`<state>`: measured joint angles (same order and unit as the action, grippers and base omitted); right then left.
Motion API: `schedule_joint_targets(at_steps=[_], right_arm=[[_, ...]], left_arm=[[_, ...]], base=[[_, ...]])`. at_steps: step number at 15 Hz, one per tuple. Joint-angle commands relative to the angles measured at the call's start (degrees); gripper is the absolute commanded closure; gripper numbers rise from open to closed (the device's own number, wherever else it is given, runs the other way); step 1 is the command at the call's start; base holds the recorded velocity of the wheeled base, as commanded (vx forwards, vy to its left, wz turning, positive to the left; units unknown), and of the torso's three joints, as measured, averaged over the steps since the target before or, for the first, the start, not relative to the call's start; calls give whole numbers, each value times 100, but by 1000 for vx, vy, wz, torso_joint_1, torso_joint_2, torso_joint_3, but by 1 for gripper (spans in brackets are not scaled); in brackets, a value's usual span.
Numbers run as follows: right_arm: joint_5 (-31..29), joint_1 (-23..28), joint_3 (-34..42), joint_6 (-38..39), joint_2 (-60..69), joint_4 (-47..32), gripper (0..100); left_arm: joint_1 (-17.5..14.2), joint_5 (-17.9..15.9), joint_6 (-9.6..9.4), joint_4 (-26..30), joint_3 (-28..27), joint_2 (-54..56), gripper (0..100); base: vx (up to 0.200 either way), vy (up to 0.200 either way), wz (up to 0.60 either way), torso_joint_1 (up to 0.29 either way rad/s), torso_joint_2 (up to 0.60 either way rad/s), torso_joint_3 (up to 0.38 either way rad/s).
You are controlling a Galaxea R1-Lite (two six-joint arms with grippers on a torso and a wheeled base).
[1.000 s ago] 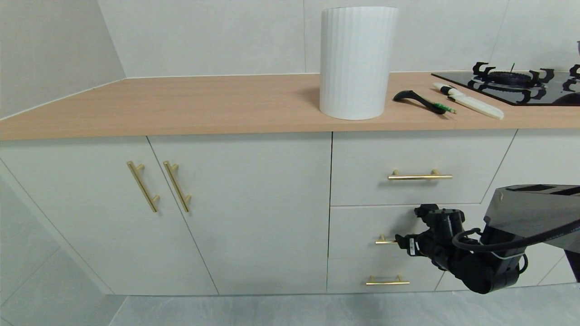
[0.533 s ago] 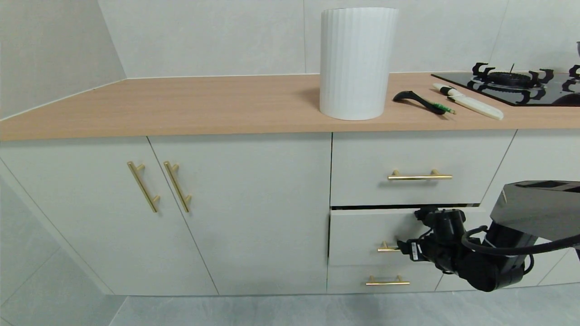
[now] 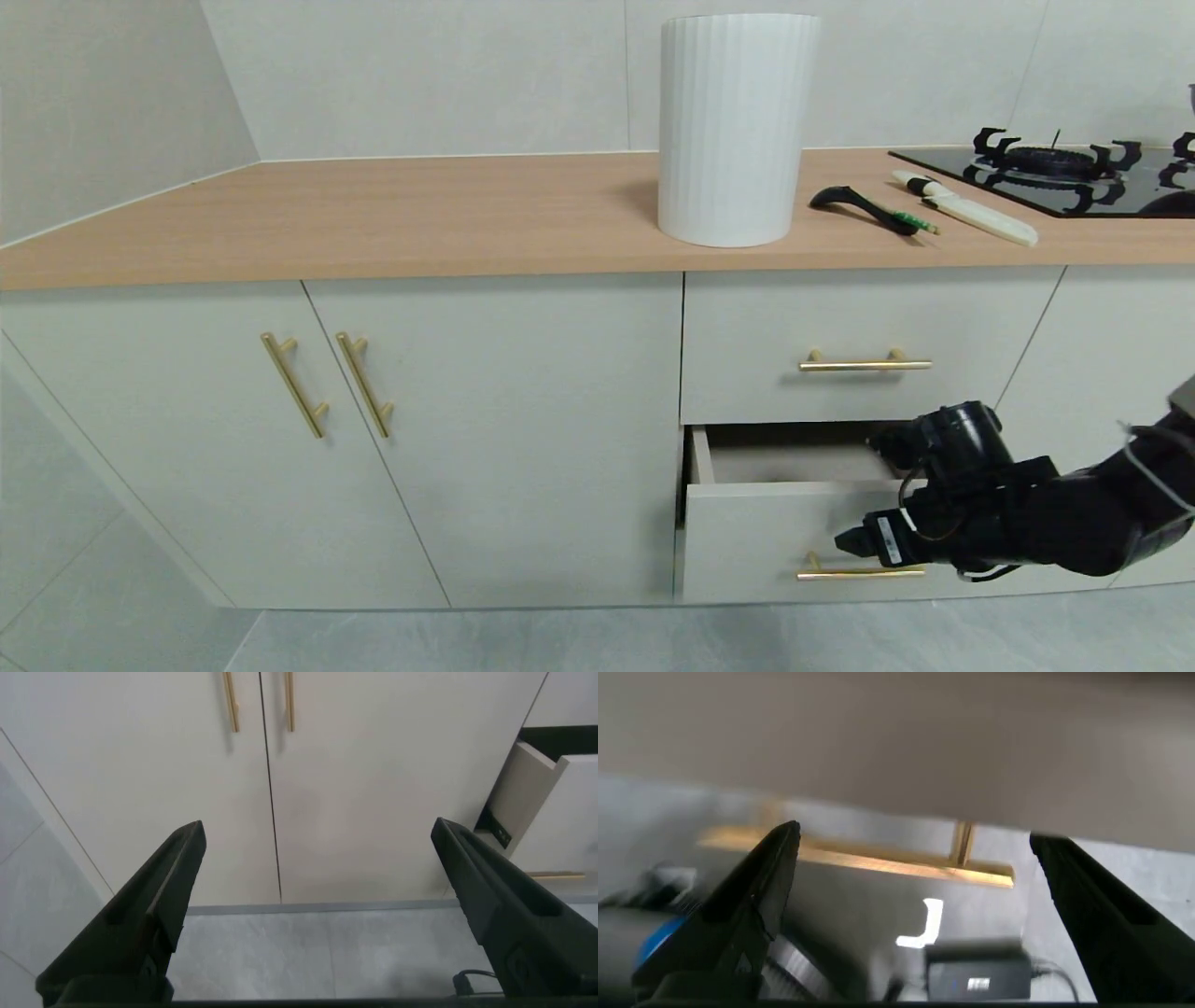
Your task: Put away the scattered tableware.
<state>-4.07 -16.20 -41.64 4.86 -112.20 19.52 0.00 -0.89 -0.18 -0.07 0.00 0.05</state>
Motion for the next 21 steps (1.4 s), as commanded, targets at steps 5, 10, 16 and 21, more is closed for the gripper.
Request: schedule_joint_targets(at_steps=[5,10,16,21], right_arm=[[126,-428,-2,59,1763,-335,0],[-454,-419,95,76,542,1072,0],[-1017,-428,69,278,-583,2601,0],[-1052,-428,113,261,-575,2557,0]], left_arm=[[0,1,1,7,0,-5,0],[0,1,1,7,0,-5,0],[0,1,1,7,0,-5,0],[0,1,1,-1,0,-5,0]], base=[[0,0,0,0,0,0],[0,0,0,0,0,0],[0,0,0,0,0,0],[0,0,0,0,0,0]])
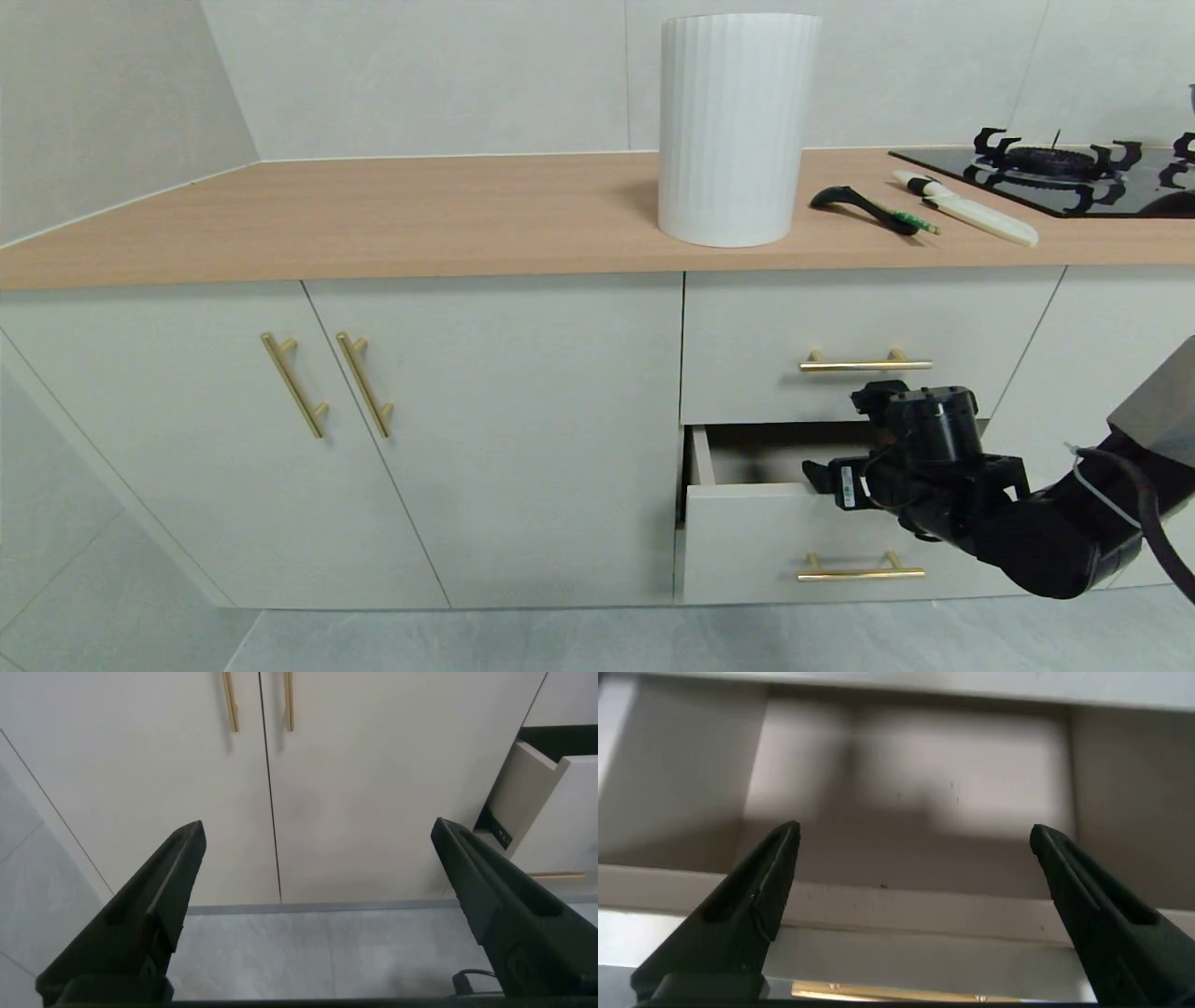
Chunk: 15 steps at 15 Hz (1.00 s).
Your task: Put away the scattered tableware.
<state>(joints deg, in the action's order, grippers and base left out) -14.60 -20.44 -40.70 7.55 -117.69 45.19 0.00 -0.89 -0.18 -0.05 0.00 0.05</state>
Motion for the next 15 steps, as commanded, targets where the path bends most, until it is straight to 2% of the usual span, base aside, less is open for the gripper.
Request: schedule_joint_targets(at_steps=[1,5,9,11,15], right_arm=[[1,-3,36,-8,-26,-10,0],[10,-3,115,-25,115,-186,0],[186,-3,107,-34,730,-1346,0],[450,-3,115,-113,1011,-1865,0],[1091,-65,54,-447,1600,-3385,0]], left_arm=[[0,1,1,-4,0,-5,0],[0,1,1,-4,0,-5,0],[0,1,1,-4,0,-5,0],[0,1,1,-4,0,-5,0],[0,1,1,-4,0,-5,0]], base=[[0,0,0,0,0,0],[0,0,0,0,0,0],[0,0,0,0,0,0],[0,0,0,0,0,0],[0,0,0,0,0,0]])
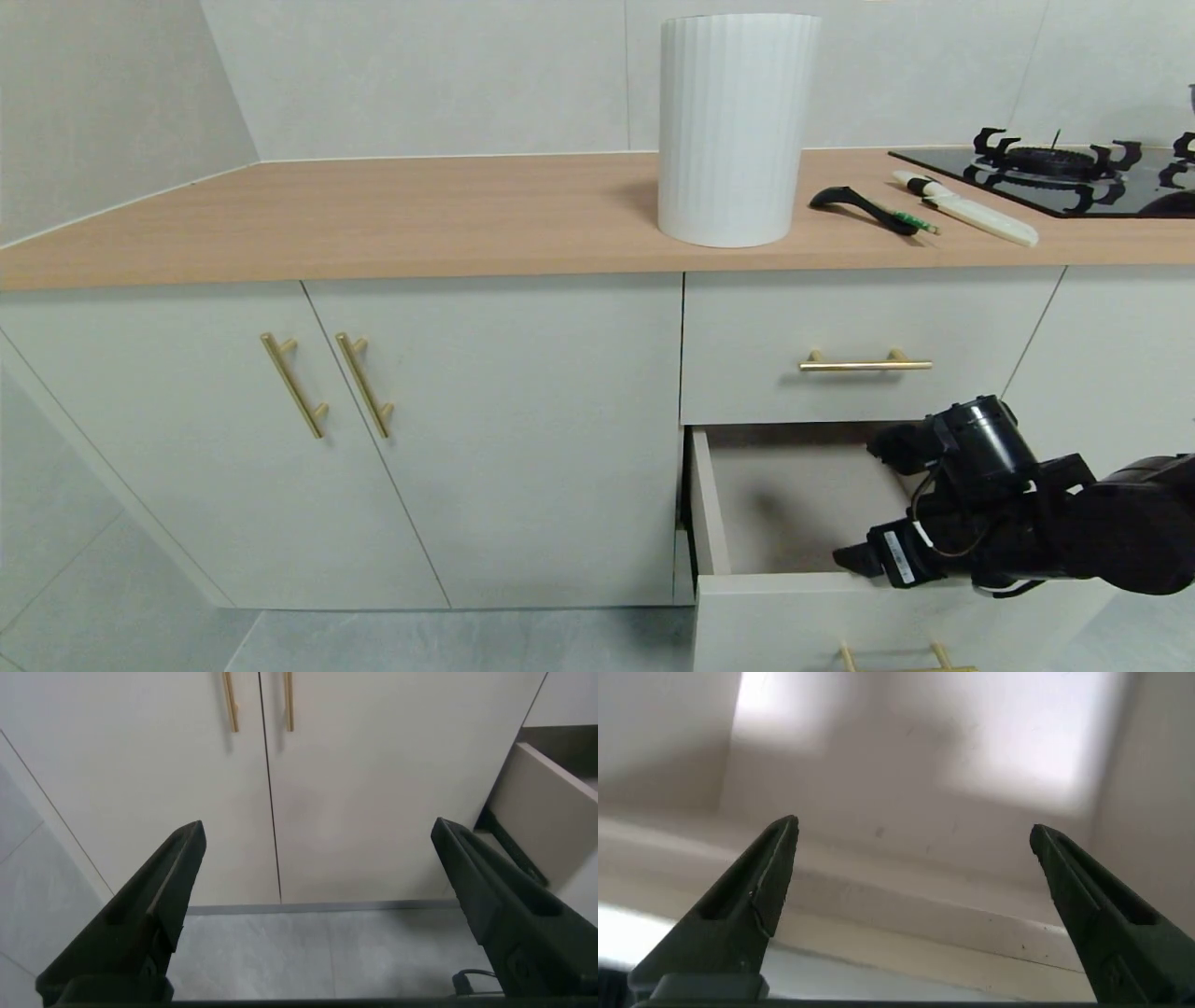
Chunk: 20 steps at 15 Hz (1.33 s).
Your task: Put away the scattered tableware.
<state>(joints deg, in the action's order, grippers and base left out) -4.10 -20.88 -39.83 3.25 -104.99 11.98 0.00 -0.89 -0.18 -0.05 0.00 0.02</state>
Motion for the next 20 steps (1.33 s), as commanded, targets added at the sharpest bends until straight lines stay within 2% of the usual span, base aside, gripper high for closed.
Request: schedule_joint_targets(at_steps=[1,10,13,20], right_arm=[[76,-30,-34,-123,400,-267,0],[76,-100,-69,-967,558,-1849,0],[67,-214,-236,-1169,602,-2780,0],[-3,-214,-438,-1099,593,-2886,0]], left_arm=[[0,1,1,5,0,-2,0],[0,1,1,-4,0,-2,0],[0,1,1,-4,0,-2,0],[0,1,1,-4,0,-2,0]], base=[[0,0,0,0,0,0],[0,0,0,0,0,0],[0,0,0,0,0,0],[0,0,0,0,0,0]])
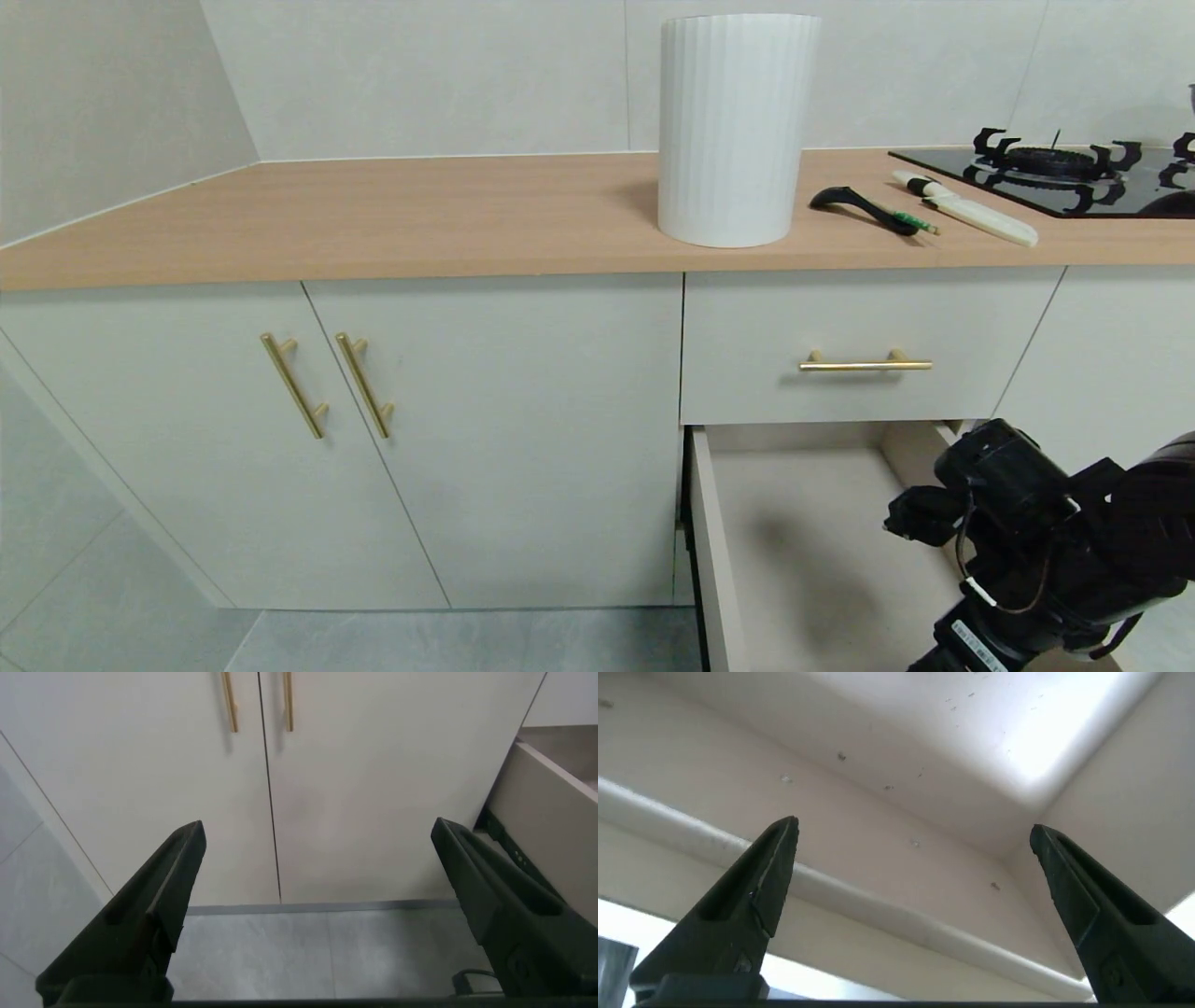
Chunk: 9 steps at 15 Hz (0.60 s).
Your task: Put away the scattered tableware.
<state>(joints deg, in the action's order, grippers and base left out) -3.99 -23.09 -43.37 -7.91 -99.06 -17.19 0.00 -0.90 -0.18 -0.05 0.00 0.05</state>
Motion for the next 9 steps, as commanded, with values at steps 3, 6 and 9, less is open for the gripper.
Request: schedule_joint_targets(at_steps=[3,6,9], right_arm=[[-6,50,-602,1204,273,480,0],[-32,129,-523,1573,590,1420,0],[-32,129,-400,1565,818,1824,0]], left_arm=[[0,2,1,5,0,-5,0],[0,2,1,-4,0,-5,0],[0,2,1,-4,0,-5,0]], base=[[0,0,0,0,0,0],[0,0,0,0,0,0],[0,0,0,0,0,0]])
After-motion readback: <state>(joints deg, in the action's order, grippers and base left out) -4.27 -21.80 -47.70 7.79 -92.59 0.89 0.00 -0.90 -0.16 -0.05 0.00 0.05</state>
